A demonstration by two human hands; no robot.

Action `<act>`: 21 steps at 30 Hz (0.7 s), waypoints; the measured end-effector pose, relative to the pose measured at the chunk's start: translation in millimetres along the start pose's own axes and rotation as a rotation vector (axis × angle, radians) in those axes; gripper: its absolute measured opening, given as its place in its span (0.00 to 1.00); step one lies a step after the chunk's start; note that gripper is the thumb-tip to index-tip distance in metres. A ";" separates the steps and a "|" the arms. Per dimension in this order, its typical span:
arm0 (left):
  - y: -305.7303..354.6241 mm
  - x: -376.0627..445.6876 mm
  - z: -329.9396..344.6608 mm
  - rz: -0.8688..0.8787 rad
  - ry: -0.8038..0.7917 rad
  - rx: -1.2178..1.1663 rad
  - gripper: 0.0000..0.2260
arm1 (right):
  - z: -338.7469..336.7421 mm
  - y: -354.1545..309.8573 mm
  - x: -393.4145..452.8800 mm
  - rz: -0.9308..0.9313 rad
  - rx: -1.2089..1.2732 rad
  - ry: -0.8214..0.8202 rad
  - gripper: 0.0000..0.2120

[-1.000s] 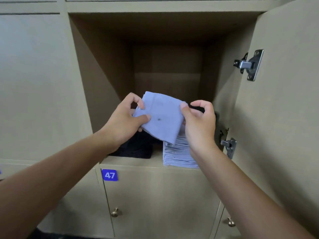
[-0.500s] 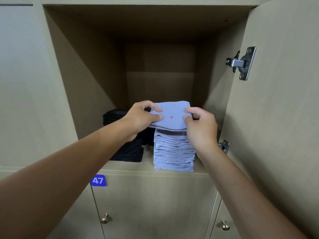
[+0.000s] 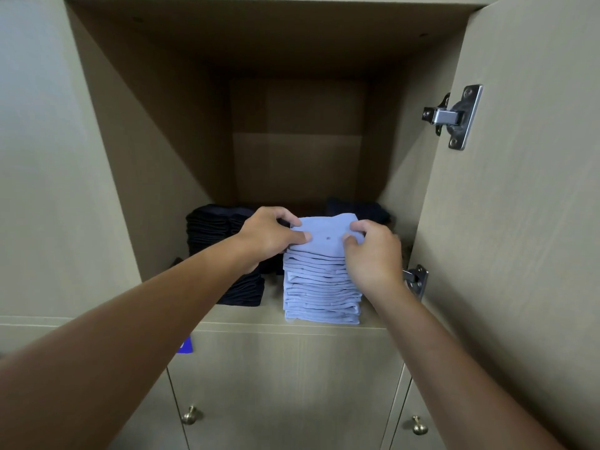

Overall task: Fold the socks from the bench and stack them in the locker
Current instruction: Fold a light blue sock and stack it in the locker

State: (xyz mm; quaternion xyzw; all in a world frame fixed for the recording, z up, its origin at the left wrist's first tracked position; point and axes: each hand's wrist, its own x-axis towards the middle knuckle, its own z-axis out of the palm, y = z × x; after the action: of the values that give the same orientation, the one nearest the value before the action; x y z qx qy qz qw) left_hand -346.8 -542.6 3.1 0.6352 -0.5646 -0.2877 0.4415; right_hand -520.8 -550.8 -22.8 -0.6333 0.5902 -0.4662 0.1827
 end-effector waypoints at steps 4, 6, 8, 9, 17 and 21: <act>-1.6 1.9 0.2 0.016 0.038 0.002 0.13 | -0.9 -0.8 -4.4 0.000 -0.084 -0.020 0.17; -1.7 2.2 -0.2 0.040 0.069 -0.019 0.11 | -2.0 -2.6 -5.6 -0.019 -0.091 -0.003 0.18; -3.8 3.6 -0.4 0.042 0.086 -0.016 0.10 | -2.6 -4.7 -6.8 -0.026 -0.102 -0.007 0.18; -4.7 3.6 -0.4 0.032 0.083 -0.001 0.10 | -2.7 -4.8 -7.4 -0.022 -0.112 -0.018 0.18; 2.9 -30.4 -24.9 0.115 0.099 0.254 0.08 | -4.2 -9.7 -15.7 -0.113 -0.262 0.003 0.17; -0.6 -70.2 -49.4 0.160 0.087 0.338 0.05 | 1.0 -23.5 -26.1 -0.240 -0.254 0.012 0.14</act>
State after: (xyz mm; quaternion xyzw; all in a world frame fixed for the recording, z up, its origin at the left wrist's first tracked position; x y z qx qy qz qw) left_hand -317.7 -462.8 15.1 0.6654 -0.6338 -0.1250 0.3741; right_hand -503.0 -521.6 -14.7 -0.7143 0.5657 -0.4100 0.0408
